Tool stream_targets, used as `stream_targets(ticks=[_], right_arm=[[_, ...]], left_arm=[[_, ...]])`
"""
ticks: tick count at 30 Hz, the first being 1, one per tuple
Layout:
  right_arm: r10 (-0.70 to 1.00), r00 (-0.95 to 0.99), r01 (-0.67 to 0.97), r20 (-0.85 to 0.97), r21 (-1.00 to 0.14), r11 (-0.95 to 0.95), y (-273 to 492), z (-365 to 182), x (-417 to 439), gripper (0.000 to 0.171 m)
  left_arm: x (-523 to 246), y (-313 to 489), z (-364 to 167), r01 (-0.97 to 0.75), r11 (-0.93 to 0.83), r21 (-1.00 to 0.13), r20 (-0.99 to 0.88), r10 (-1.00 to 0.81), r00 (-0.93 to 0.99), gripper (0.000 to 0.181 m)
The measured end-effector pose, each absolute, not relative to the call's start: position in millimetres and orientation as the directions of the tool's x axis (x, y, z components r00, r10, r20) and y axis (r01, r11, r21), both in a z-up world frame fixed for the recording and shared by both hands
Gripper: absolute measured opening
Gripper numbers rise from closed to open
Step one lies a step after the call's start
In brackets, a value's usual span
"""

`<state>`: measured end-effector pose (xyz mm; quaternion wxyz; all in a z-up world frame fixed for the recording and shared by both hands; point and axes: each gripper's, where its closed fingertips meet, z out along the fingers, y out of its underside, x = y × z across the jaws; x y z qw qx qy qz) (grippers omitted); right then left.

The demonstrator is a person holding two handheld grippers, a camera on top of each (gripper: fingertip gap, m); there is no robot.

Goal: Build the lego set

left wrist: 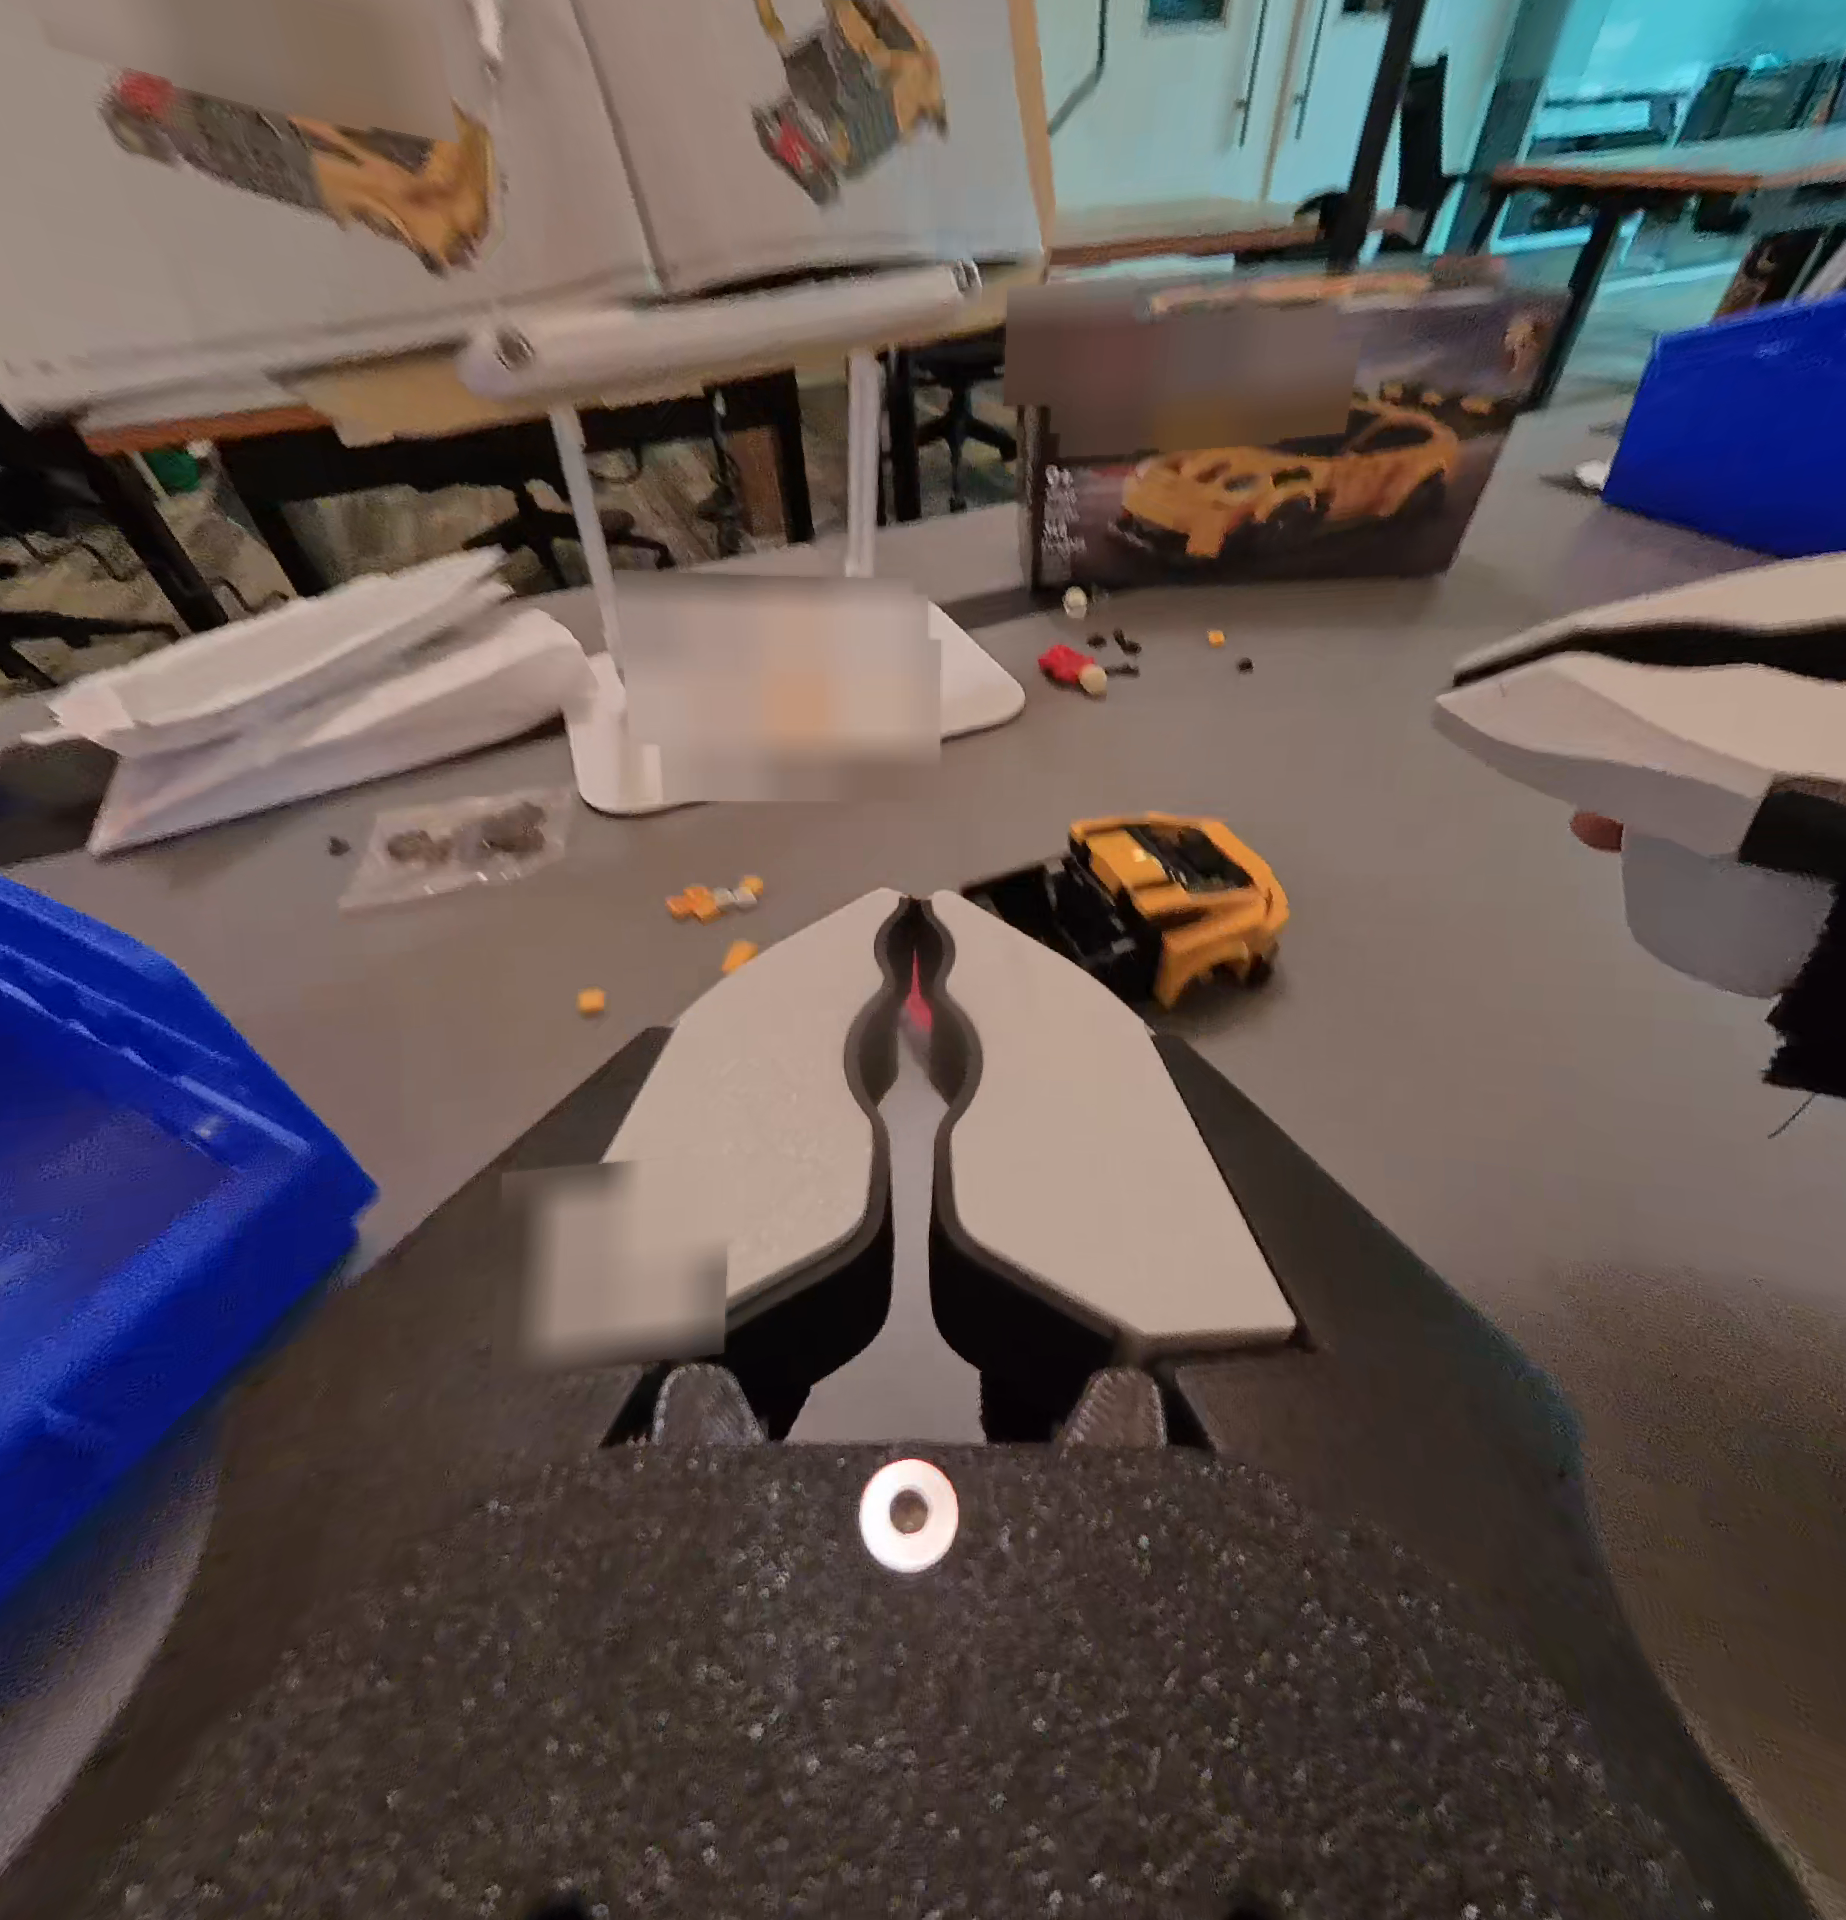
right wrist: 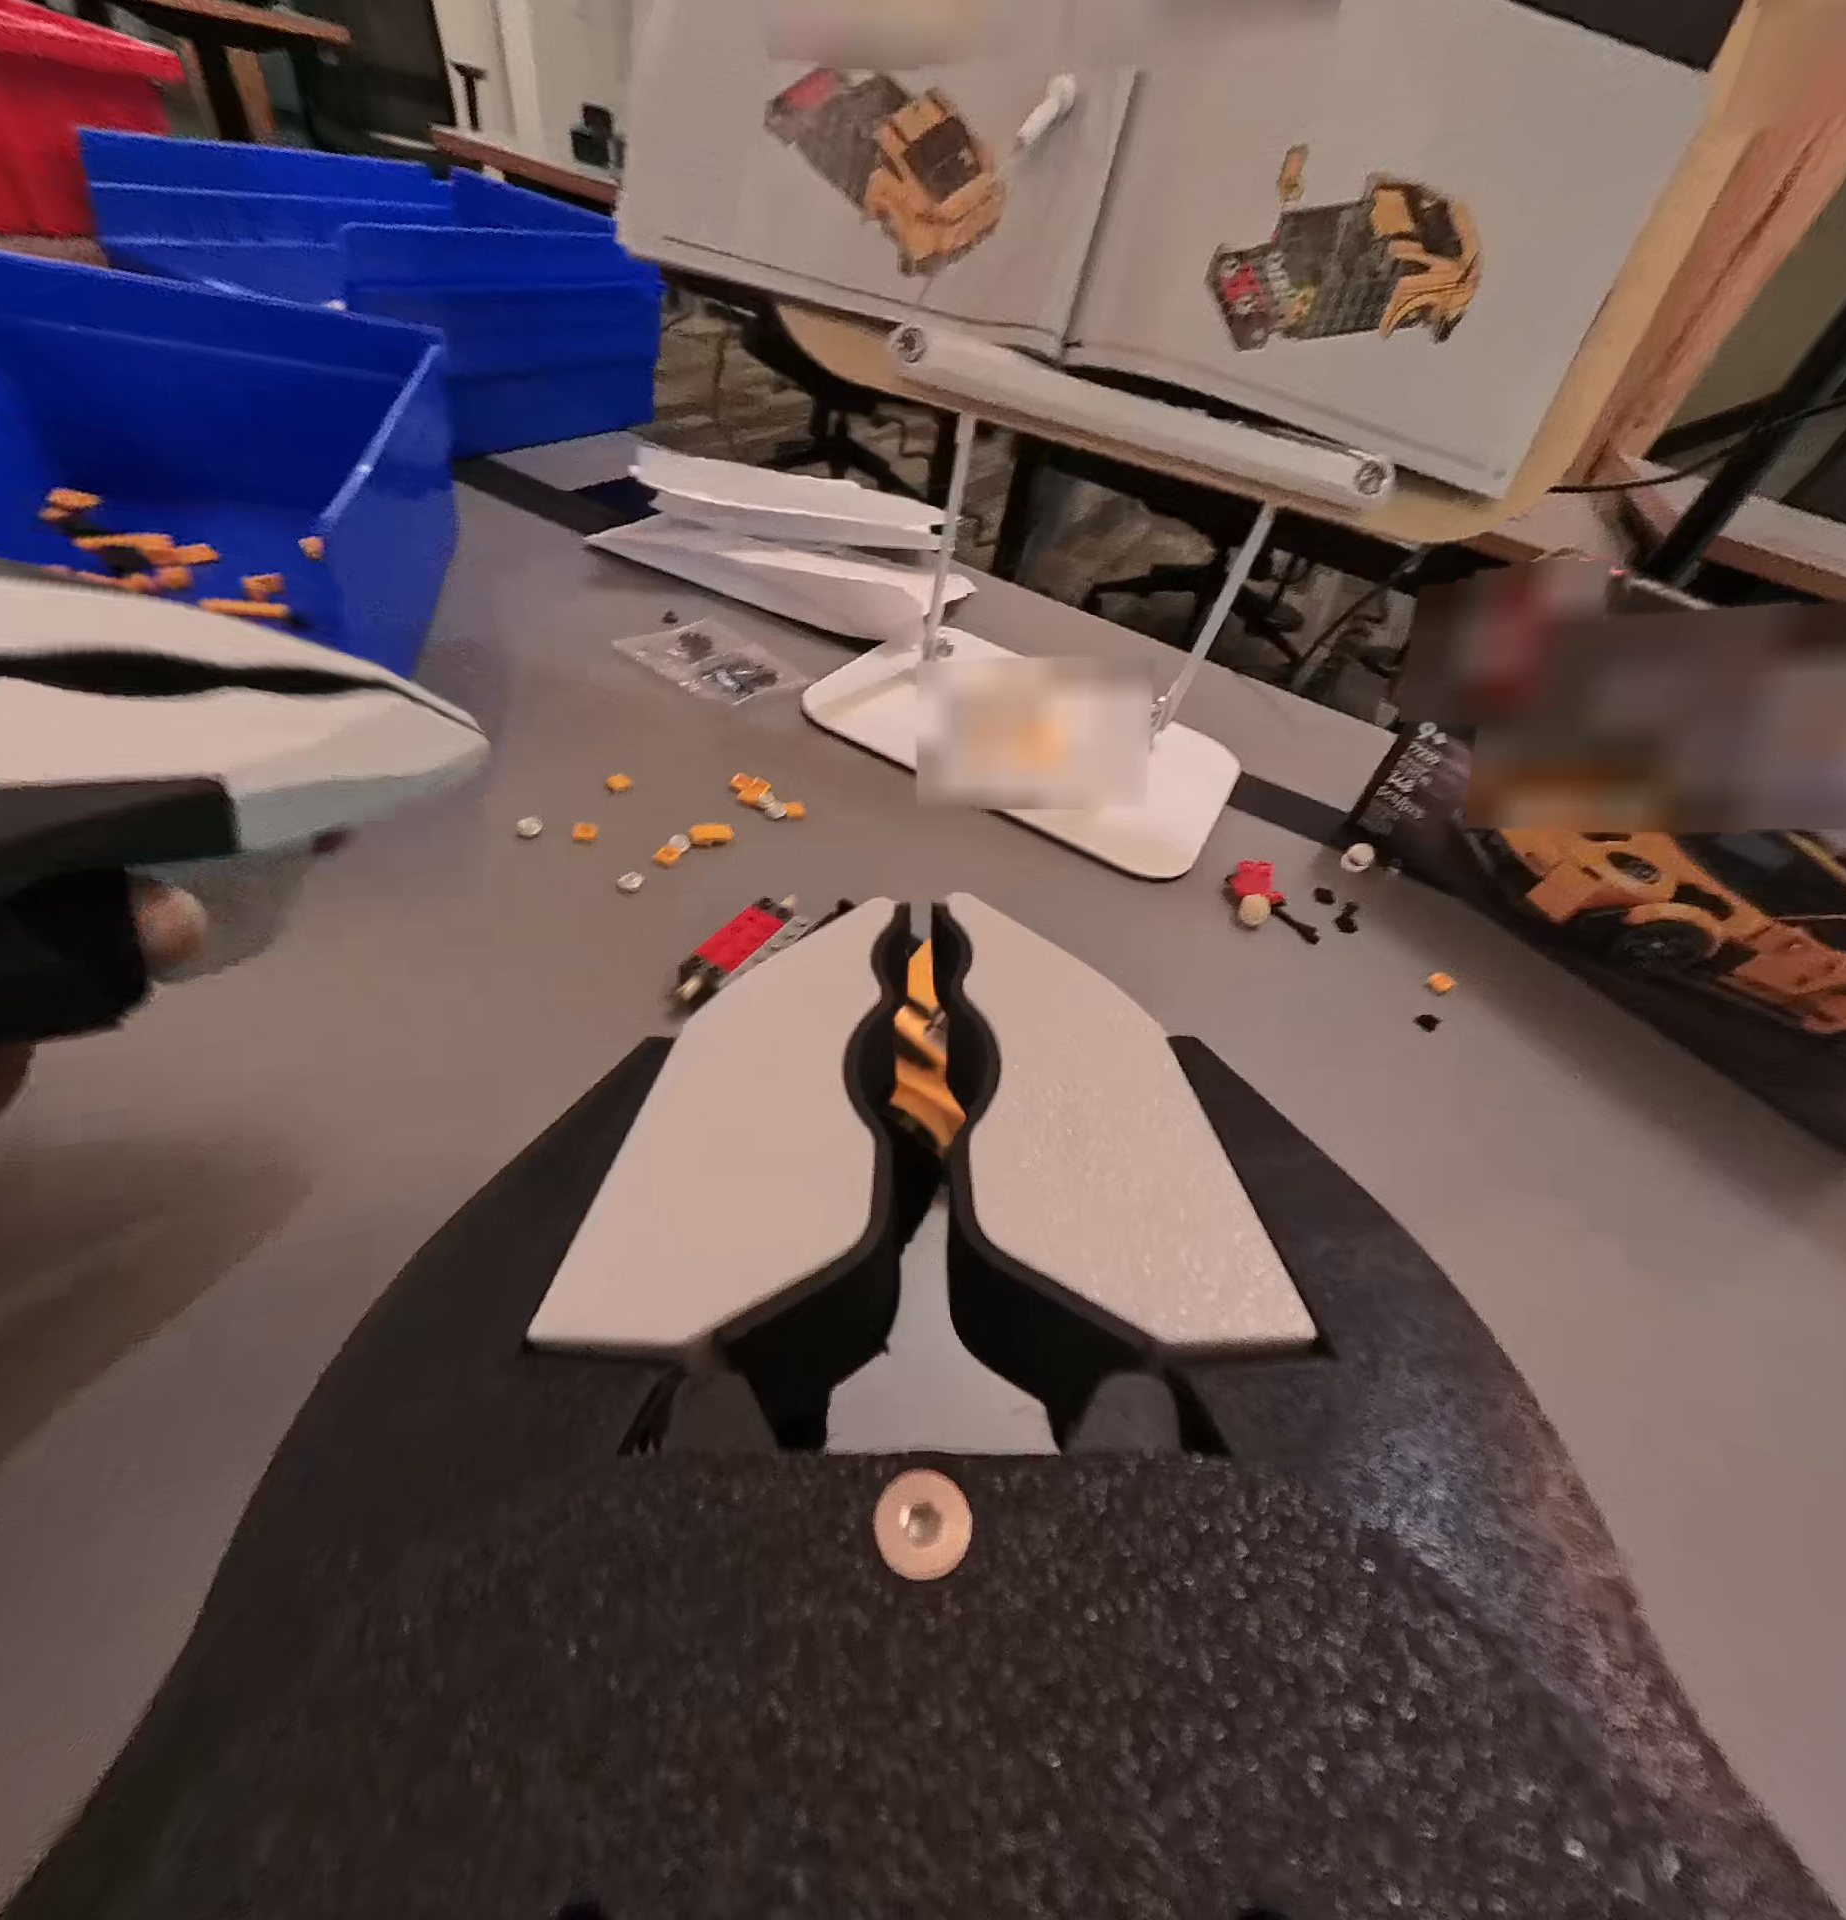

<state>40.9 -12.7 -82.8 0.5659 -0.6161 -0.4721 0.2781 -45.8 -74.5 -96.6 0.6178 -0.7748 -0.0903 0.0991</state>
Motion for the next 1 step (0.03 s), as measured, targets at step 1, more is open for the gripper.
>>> stream_targets(ticks=[1], right_arm=[[0.901,0.392,0.261,0.187,-0.962,0.086,-16.6,-85.8,43.0,0.003]], left_arm=[[-40.0,-75.9,-106.8,0.022,-0.239,-0.971,-0.041,0.256,0.966,0.000]])
